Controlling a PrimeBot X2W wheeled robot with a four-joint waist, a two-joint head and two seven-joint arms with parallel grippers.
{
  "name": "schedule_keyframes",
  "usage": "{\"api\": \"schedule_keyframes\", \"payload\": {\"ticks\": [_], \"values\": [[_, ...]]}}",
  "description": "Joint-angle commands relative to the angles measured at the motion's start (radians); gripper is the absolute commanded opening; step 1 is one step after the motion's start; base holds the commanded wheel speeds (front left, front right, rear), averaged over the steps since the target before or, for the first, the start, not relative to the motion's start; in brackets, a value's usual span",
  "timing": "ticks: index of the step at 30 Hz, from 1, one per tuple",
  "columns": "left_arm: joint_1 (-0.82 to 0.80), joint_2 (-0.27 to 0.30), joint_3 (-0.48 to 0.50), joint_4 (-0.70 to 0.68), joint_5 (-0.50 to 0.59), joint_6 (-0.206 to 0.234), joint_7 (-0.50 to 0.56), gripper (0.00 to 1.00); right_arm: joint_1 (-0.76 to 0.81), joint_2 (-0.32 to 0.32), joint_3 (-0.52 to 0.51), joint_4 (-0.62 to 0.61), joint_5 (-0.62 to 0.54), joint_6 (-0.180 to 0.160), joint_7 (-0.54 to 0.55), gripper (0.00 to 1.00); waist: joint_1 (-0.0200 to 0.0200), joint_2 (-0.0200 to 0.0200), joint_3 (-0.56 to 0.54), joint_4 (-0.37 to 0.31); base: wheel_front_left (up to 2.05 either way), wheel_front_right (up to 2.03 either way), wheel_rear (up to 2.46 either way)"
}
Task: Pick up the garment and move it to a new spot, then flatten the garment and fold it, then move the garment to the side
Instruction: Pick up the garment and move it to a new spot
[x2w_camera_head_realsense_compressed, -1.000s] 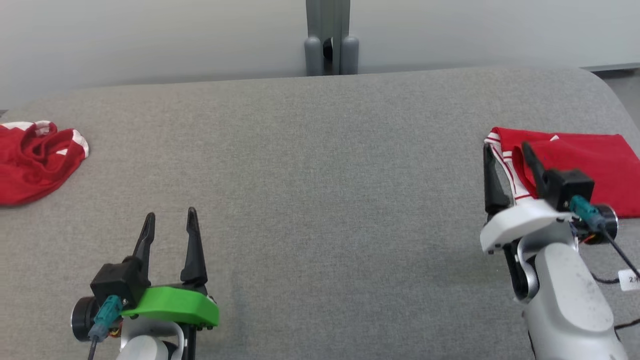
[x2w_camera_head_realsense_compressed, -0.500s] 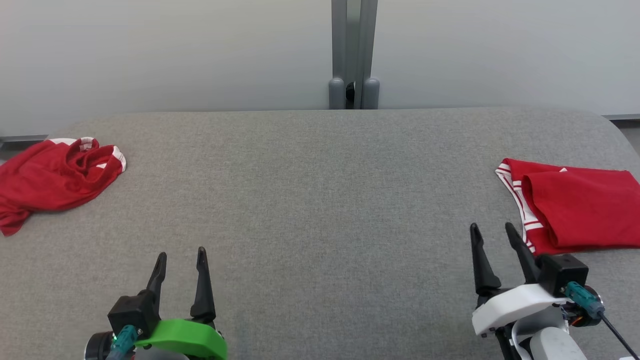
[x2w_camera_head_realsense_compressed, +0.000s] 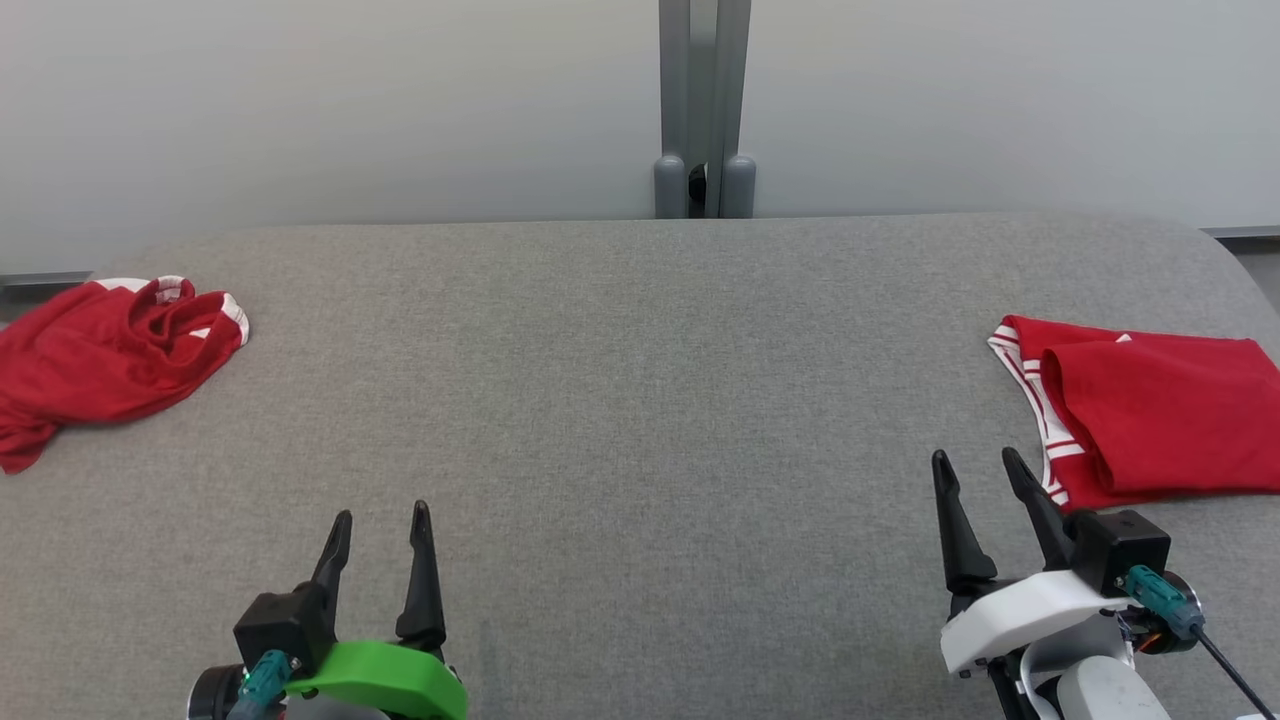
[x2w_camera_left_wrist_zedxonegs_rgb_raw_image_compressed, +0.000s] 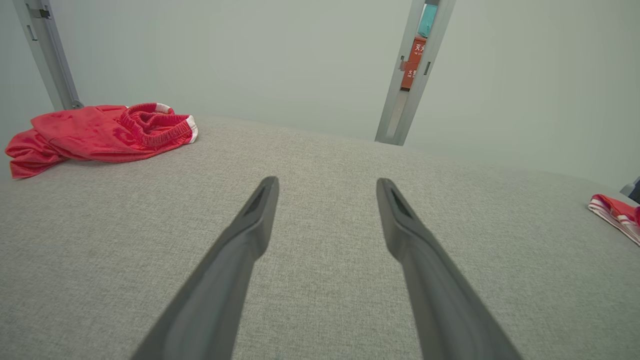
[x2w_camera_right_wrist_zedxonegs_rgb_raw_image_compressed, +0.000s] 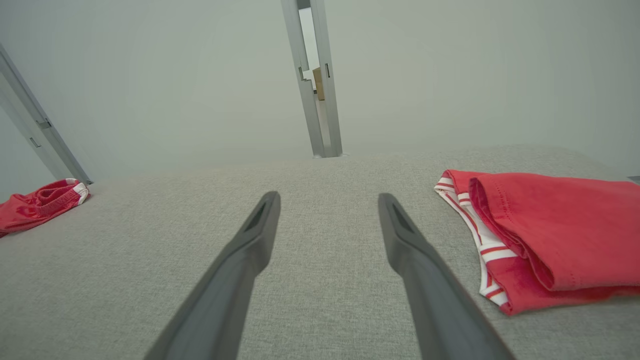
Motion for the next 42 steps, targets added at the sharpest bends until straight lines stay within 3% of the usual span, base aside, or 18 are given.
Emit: {"api": "schedule_keyframes", "payload": {"ticks": [1,8,22,28,34,42], "values": [[-0.014,-0.002,0.004,0.005,0.017,-0.005,-0.003,1.00,0.009,-0.003,0.001,0.001,0.005,-0.002,-0.003,1.00,0.0000,0.0000,0.001,0.002,0.00,0.00,0.00],[-0.023,-0.011,0.015,0.009,0.026,-0.014,-0.003,1.00,0.018,-0.003,-0.010,0.000,0.006,-0.002,-0.003,1.00,0.0000,0.0000,0.002,0.042,0.00,0.00,0.00],[-0.017,-0.002,0.054,-0.007,0.044,-0.019,-0.003,1.00,0.010,-0.003,0.039,-0.019,0.025,-0.002,-0.003,1.00,0.0000,0.0000,0.003,0.316,0.00,0.00,0.00],[-0.010,-0.004,0.062,-0.012,0.050,-0.023,-0.003,1.00,0.004,-0.003,0.058,-0.019,0.029,-0.002,-0.003,1.00,0.0000,0.0000,0.004,0.396,0.00,0.00,0.00],[-0.001,-0.005,0.071,-0.015,0.055,-0.028,-0.003,1.00,0.000,-0.003,0.078,-0.016,0.033,-0.002,-0.003,1.00,0.0000,0.0000,0.002,0.428,0.00,0.00,0.00],[0.011,-0.010,0.082,-0.021,0.059,-0.026,-0.003,1.00,0.008,-0.003,0.095,-0.011,0.032,-0.002,-0.003,1.00,0.0000,0.0000,-0.001,0.416,0.00,0.00,0.00]]}}
